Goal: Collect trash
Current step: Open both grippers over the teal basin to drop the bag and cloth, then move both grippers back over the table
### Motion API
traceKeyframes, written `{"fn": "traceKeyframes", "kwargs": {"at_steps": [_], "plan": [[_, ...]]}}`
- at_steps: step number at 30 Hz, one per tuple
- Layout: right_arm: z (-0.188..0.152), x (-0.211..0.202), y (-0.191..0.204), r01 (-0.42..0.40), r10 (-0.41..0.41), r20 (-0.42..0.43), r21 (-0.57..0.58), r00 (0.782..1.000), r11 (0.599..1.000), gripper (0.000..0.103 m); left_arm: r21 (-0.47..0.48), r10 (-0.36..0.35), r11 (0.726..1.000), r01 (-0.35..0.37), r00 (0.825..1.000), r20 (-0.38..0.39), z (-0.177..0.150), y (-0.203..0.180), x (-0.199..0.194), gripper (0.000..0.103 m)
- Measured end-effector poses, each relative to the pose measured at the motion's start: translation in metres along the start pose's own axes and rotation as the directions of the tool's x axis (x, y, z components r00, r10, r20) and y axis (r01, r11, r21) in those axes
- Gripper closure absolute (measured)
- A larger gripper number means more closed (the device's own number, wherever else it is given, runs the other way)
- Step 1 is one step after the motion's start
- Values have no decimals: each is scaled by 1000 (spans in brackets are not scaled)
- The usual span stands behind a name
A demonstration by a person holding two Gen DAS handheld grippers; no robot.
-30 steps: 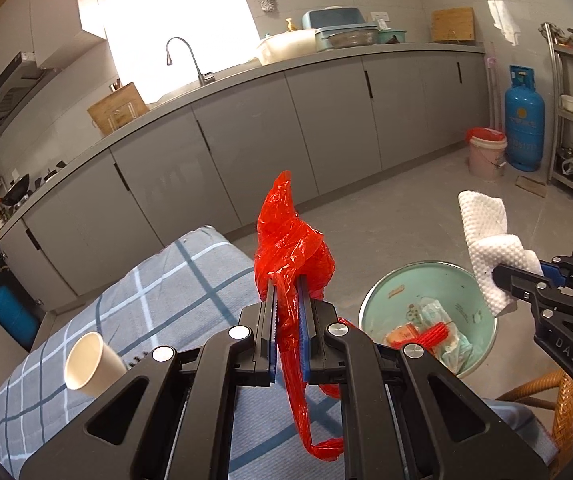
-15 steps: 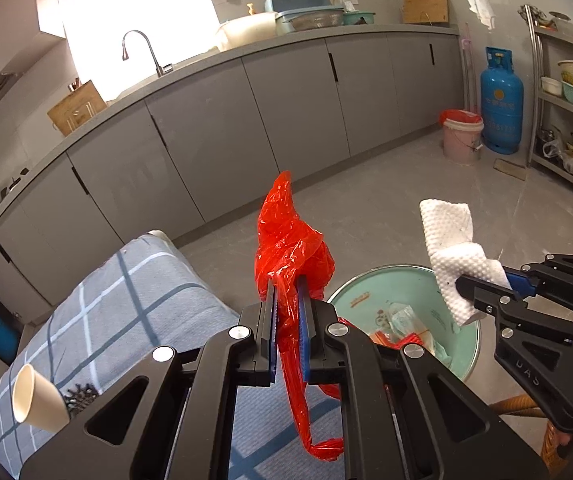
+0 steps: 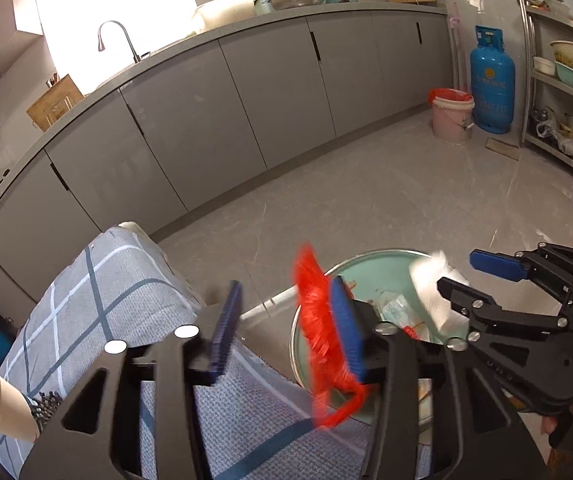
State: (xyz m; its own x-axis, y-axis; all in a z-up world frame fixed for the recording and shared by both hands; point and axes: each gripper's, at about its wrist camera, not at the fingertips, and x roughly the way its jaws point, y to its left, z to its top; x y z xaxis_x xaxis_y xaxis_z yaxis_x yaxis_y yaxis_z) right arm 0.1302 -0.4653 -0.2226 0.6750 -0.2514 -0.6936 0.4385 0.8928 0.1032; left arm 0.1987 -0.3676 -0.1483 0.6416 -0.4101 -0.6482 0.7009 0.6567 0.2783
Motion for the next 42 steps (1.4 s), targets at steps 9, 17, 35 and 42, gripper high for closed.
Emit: {"fn": "traceKeyframes", "kwargs": {"at_steps": [9,17,35,42], "plan": [[-8,-20,-5,19,-21,18,68,1000,997,41,-62,39,997,-38,999,13,-10,27,-22,29],[0,-60,31,-49,41,86,88,995,995,31,-121,145,983,-139,989,41,-46,71,-74,20],[-4,-85,205,-227,244,73,-190,967,955,25,-288,422,865,-412,906,-29,-120,235,-120,14],[-3,-78,224,-226,243,47,-235,969,945,25,-244,308,918,-312,950,-56,-111,232,-83,32]]}}
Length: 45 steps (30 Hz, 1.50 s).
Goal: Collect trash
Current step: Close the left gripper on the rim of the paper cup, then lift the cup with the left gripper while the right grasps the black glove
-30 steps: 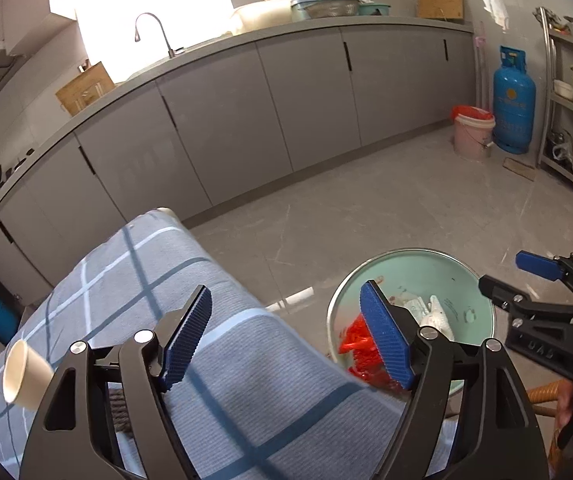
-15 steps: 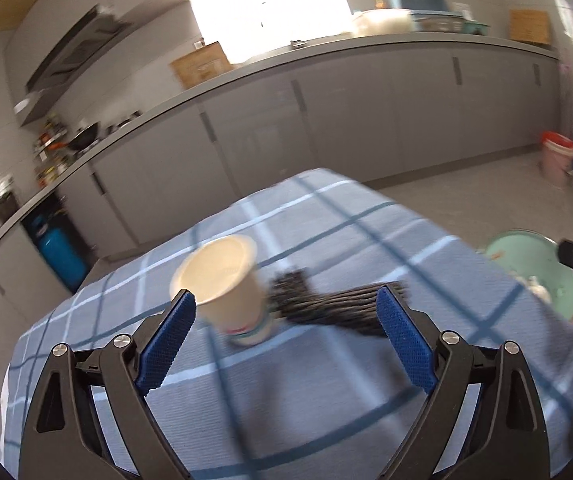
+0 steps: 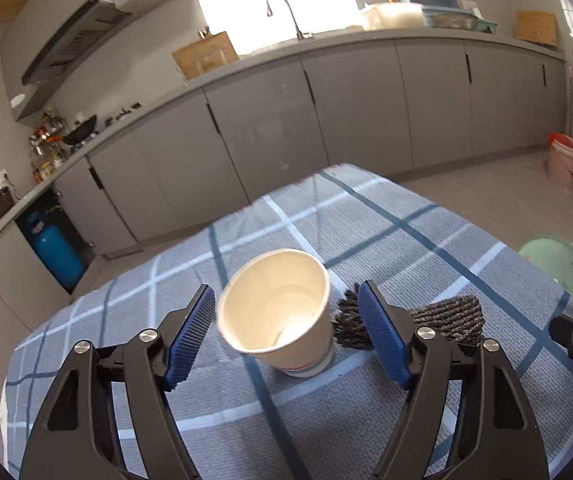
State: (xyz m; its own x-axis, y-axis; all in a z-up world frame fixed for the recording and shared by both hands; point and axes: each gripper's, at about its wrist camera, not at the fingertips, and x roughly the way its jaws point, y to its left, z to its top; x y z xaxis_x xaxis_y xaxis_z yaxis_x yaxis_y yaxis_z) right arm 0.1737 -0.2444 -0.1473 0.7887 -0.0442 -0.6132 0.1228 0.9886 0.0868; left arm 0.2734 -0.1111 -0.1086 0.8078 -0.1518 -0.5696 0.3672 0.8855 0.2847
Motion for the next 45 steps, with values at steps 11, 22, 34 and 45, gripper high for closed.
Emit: {"fn": "traceKeyframes", "kwargs": {"at_steps": [11,22,34,45], "plan": [[19,42,37,-53,49,-36,-121,998,991,25,-81,-11,997,8,999,-46,-28,25,-12,97],[16,75,71,-118,85,-166,-205,983,972,86,-206,29,978,-36,999,-34,-53,66,-51,97],[-1,-5,42,-89,85,-93,-41,992,995,91,-189,39,981,-32,999,32,-53,50,-91,97],[0,-65,5,-27,27,-6,43,1000,999,91,-124,-10,992,23,994,106,-34,12,-122,97]]}}
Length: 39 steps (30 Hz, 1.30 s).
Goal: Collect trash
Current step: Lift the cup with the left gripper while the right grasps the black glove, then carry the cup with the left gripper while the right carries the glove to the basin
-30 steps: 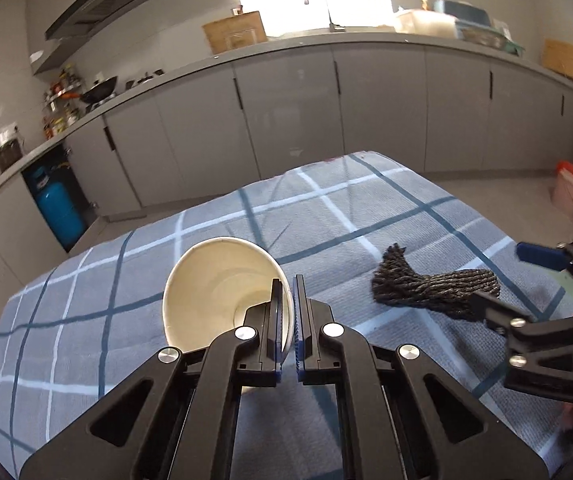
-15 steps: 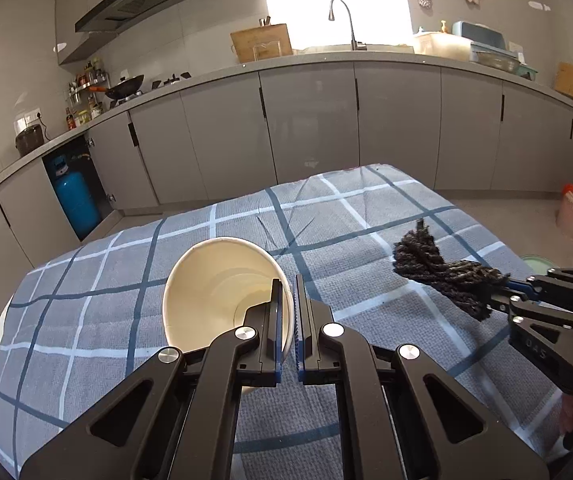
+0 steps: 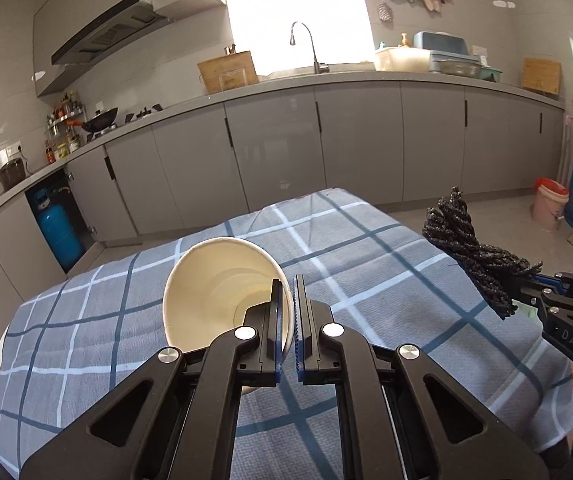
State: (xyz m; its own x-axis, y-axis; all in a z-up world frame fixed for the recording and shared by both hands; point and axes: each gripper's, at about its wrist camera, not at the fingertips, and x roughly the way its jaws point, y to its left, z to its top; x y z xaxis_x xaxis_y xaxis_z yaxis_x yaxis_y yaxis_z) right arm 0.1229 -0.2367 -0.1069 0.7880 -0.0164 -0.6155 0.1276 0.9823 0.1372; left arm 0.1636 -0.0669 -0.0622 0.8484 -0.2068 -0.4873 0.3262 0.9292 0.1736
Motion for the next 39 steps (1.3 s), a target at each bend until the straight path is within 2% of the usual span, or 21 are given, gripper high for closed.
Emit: {"fn": "traceKeyframes", "kwargs": {"at_steps": [11,39], "plan": [[-2,-30,-40,47,-51,53,85,997,995,91,64,-48,997,45,998,49,22,-41,-10,97],[-12,-34,-135,155,-171,55,222,984,963,91,208,-203,960,185,977,70,46,-146,18,97]]}}
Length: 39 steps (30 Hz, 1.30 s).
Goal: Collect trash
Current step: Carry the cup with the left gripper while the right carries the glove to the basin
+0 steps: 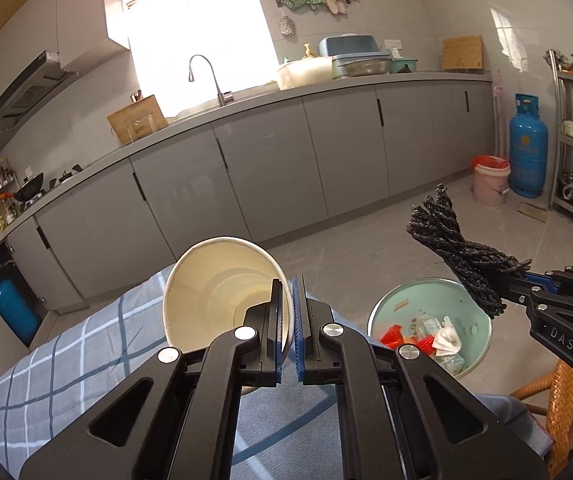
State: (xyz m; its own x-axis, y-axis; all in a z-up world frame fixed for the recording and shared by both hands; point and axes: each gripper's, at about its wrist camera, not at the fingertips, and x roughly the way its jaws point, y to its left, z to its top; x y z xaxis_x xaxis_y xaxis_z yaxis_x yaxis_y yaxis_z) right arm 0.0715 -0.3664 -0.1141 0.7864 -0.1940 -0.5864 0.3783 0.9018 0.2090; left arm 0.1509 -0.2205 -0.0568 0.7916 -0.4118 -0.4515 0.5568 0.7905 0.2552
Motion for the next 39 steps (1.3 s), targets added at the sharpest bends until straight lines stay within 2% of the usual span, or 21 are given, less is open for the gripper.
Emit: {"fn": "traceKeyframes", "kwargs": {"at_steps": [14,24,39], "plan": [[8,12,-38,46,-46,-1,30,999,998,91,42,-68,997,67,998,9,20,-46,31,97],[16,24,-61,72,-72,-12,33,997,997,91,66,-101,993,102,995,-22,23,-70,57,97],[16,62,-81,81,-77,-73,41,994,996,91,96,-144,984,151,987,-72,23,-105,100,97]]}}
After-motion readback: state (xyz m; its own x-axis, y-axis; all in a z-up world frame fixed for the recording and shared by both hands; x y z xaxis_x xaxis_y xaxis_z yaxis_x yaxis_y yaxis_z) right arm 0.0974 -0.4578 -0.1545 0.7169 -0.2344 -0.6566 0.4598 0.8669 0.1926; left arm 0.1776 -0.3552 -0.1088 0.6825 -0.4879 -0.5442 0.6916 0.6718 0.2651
